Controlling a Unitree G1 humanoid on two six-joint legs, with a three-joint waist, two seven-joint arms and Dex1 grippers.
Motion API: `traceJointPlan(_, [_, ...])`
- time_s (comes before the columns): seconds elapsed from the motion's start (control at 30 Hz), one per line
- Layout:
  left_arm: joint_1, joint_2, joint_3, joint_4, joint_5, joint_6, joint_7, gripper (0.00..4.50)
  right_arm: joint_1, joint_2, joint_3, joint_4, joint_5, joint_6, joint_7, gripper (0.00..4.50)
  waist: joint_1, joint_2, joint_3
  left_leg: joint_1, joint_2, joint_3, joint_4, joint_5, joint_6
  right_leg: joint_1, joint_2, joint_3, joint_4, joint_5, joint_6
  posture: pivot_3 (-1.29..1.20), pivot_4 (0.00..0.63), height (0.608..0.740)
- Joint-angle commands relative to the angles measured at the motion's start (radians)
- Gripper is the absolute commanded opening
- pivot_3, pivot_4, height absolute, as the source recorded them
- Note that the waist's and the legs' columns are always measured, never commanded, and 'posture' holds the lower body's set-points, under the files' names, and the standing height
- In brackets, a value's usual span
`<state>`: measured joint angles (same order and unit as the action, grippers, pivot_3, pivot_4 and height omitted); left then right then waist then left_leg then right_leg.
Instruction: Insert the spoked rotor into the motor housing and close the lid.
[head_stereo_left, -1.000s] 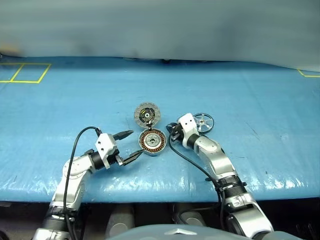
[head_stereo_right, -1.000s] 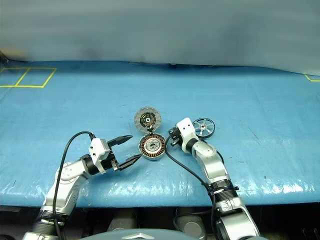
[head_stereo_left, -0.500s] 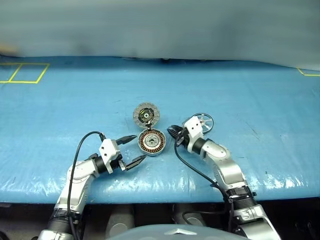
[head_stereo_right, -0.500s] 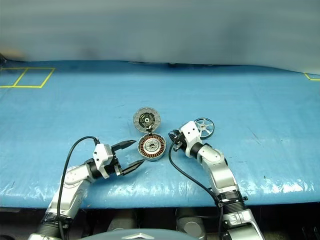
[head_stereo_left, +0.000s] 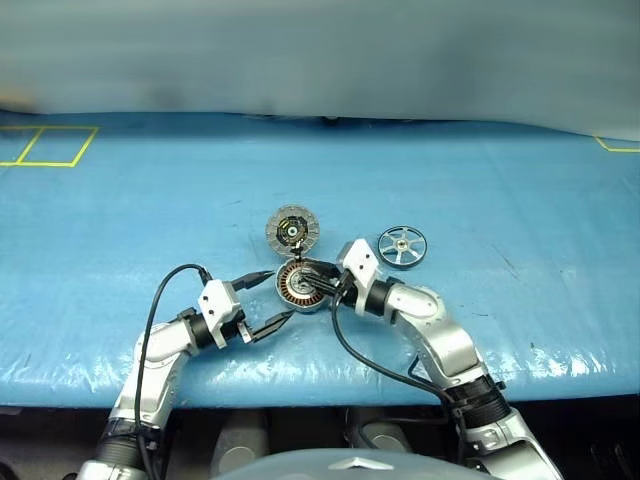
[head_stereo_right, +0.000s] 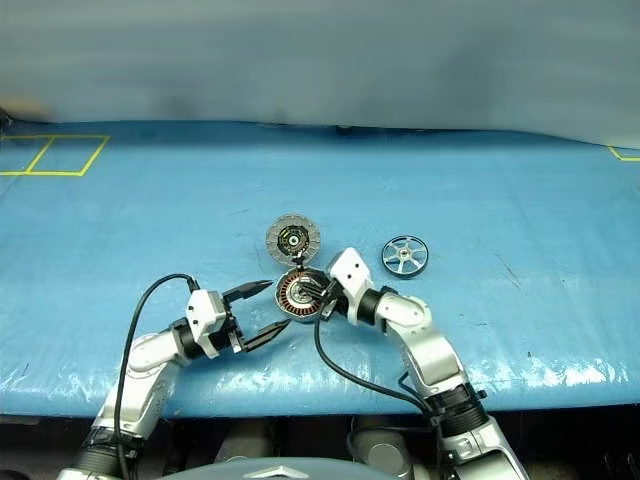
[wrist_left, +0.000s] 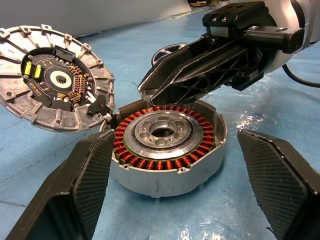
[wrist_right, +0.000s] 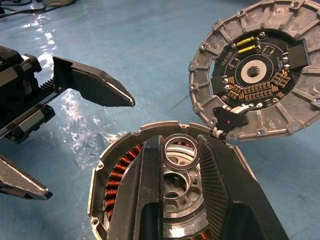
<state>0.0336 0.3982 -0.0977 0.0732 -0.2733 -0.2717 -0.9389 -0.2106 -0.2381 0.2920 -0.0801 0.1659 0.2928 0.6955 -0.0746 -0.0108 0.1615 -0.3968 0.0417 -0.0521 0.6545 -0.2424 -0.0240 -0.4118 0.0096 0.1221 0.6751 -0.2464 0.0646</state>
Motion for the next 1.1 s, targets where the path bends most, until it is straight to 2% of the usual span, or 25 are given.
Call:
traceJointPlan(0.03, [0.004, 0.000, 0.000, -0.020, 0.006, -0.021, 0.007, 4.15, -0.013, 0.006, 0.003, 0.004, 0.002, -0.009, 0.004, 0.65, 0.000, 0.000, 0.000, 0.000, 0.000, 0.000, 0.000, 0.000, 0.000, 0.000, 0.000, 0.000, 0.000, 0.000, 0.000, 0.00, 0.150, 0.740])
traceJointPlan(0.8, [0.006, -0.004, 0.001, -0.014, 0.016, -0.028, 0.021, 4.15, -0.017, -0.008, 0.028, 0.033, -0.006, 0.004, 0.012, 0.65, 0.000, 0.000, 0.000, 0.000, 0.000, 0.000, -0.004, 0.000, 0.000, -0.001, 0.000, 0.000, -0.002, -0.001, -0.001, 0.00, 0.150, 0.740])
traceJointPlan(1.03, [0.007, -0.002, 0.001, -0.014, 0.017, -0.027, 0.024, 4.15, -0.016, -0.003, 0.020, 0.034, -0.015, -0.014, 0.002, 2.86, 0.000, 0.000, 0.000, 0.000, 0.000, 0.000, -0.004, 0.000, 0.000, -0.001, 0.000, 0.000, -0.003, -0.001, -0.001, 0.00, 0.150, 0.740])
traceJointPlan(1.1, [0.008, -0.002, 0.000, -0.013, 0.017, -0.027, 0.024, 4.15, -0.015, -0.001, 0.015, 0.028, -0.007, -0.012, 0.006, 2.86, 0.000, 0.000, 0.000, 0.000, 0.000, 0.000, -0.004, 0.000, 0.000, -0.001, 0.000, 0.000, -0.003, -0.001, -0.001, 0.00, 0.150, 0.740])
